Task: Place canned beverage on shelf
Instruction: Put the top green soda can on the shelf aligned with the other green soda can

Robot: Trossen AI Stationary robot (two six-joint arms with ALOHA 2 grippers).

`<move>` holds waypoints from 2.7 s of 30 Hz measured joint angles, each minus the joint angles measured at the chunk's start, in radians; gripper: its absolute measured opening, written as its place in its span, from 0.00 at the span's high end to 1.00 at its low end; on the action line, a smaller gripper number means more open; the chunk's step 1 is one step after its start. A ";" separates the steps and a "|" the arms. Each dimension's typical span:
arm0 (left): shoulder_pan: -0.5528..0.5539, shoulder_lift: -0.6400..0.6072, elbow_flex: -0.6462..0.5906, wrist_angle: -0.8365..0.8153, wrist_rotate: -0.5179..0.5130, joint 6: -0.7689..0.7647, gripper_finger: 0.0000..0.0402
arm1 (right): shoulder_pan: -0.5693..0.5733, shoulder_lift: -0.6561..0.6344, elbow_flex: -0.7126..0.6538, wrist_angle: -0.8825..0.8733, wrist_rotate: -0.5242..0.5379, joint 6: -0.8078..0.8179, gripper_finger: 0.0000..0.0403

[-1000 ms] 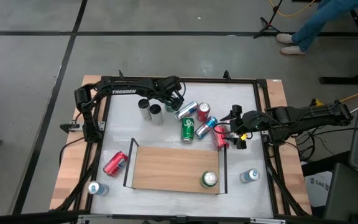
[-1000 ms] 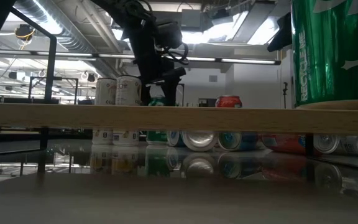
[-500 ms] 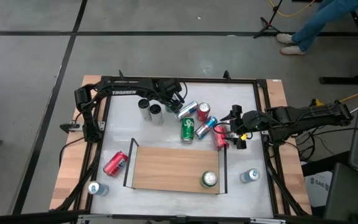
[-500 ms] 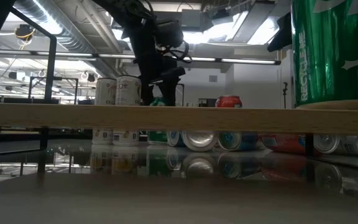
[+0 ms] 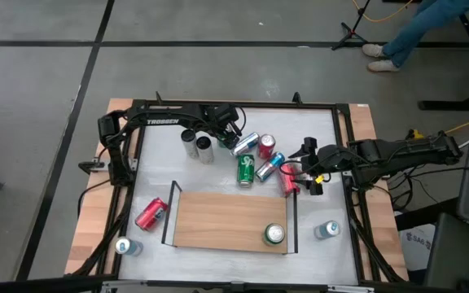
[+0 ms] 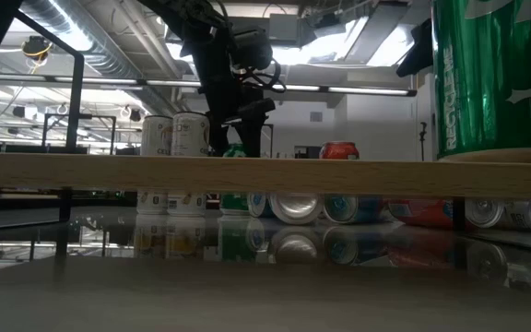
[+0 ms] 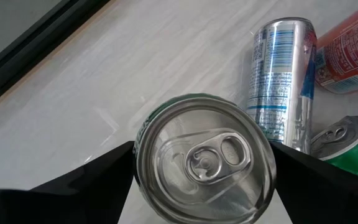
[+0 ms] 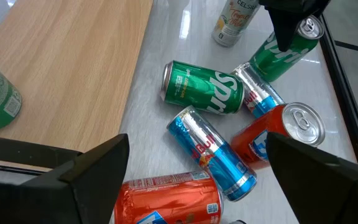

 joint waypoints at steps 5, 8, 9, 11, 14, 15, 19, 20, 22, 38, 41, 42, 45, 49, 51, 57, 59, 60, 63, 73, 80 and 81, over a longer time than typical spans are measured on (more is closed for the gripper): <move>0.000 0.000 0.000 0.000 0.000 -0.001 0.14 | 0.000 0.000 0.000 0.000 0.000 0.000 0.09; 0.000 0.008 0.000 0.002 0.000 0.004 0.14 | 0.000 0.000 0.000 0.000 0.000 0.000 0.09; 0.000 0.011 0.000 0.000 0.002 0.006 0.14 | 0.000 0.000 0.000 0.000 0.000 0.000 0.09; 0.000 0.025 0.000 -0.004 0.003 0.007 0.14 | 0.000 0.000 0.000 0.000 0.000 0.000 0.09; 0.000 0.034 0.000 0.002 0.001 0.007 0.14 | 0.000 0.000 0.000 0.000 0.000 0.000 0.09; 0.000 0.033 0.000 0.006 -0.003 0.007 0.14 | 0.000 0.000 0.000 0.000 0.000 0.000 0.09; 0.000 0.032 0.000 0.010 -0.009 0.008 0.15 | 0.000 0.000 0.000 0.000 0.000 0.000 0.09; 0.000 0.032 0.000 0.011 -0.009 0.008 0.16 | 0.000 0.000 0.000 0.000 0.000 0.000 0.09; 0.000 0.032 0.000 0.013 -0.010 0.008 0.19 | 0.000 0.000 0.000 0.000 0.000 0.000 0.09; 0.005 0.023 0.029 0.008 -0.008 0.014 0.31 | 0.000 0.000 0.000 0.000 0.000 0.000 0.09; 0.000 0.011 0.076 0.004 -0.008 0.059 0.31 | 0.000 0.000 0.000 0.000 0.000 0.000 0.09; -0.002 0.007 0.094 0.007 -0.009 0.066 0.31 | 0.000 0.000 0.000 0.000 0.000 0.000 0.09; -0.009 0.004 0.164 -0.018 -0.007 0.086 0.31 | 0.000 0.000 0.000 0.000 0.000 0.000 0.09; -0.030 0.002 0.274 -0.091 -0.003 0.116 0.31 | 0.000 0.000 0.000 0.000 0.000 0.000 0.09; -0.050 0.002 0.324 -0.131 -0.006 0.132 0.31 | 0.000 0.000 0.000 0.000 0.000 0.000 0.09; -0.156 0.003 0.438 -0.237 -0.002 0.134 0.31 | 0.000 0.000 0.000 0.000 0.000 0.000 0.09; -0.202 0.003 0.450 -0.269 -0.002 0.121 0.31 | 0.000 0.000 0.000 0.000 0.000 0.000 0.09; -0.227 0.003 0.450 -0.268 -0.002 0.112 0.31 | 0.000 0.000 0.000 0.000 0.000 0.000 0.09; -0.302 0.003 0.451 -0.272 0.003 0.077 0.31 | 0.000 0.000 0.000 0.000 0.000 0.000 0.09; -0.552 0.009 0.421 -0.264 -0.021 -0.176 0.29 | 0.000 0.000 0.000 0.000 0.000 0.005 0.09; -0.693 0.057 0.407 -0.237 -0.061 -0.320 0.29 | 0.000 0.000 0.000 0.001 0.000 0.007 0.09; -0.708 0.067 0.407 -0.228 -0.061 -0.332 0.29 | 0.000 0.000 0.000 0.001 0.000 0.008 0.09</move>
